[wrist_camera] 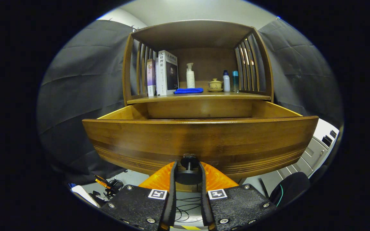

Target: Pull open the drawer, take out the items inside it, and place them on the countertop above the cabinet.

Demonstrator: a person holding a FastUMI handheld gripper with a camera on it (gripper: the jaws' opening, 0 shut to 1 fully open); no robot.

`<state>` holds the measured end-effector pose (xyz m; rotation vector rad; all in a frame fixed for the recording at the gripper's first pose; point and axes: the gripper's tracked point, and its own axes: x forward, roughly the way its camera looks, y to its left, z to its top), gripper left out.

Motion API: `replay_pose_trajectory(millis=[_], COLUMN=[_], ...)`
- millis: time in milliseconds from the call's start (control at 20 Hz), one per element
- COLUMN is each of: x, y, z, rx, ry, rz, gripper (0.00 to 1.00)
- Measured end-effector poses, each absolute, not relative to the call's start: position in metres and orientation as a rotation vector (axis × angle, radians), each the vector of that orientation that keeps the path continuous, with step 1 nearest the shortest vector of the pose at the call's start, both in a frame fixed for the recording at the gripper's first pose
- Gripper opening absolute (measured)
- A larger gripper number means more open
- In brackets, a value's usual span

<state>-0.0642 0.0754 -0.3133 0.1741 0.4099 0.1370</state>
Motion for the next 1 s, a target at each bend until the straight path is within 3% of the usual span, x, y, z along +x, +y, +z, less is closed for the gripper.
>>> replay_pose_trajectory(millis=[100,350,600,1000], x=[-0.065,-0.072,-0.047,0.026], y=[0.077,0.081,0.057,0.033], z=[-0.311,-0.268,-0.206,-0.180], rx=[0.181,0.201,0.182,0.114], ry=[0.407,0.330,0.269,0.428], rz=[0.144,0.215,0.124,0.040], gripper=[0.40,0.96,0.96,0.96])
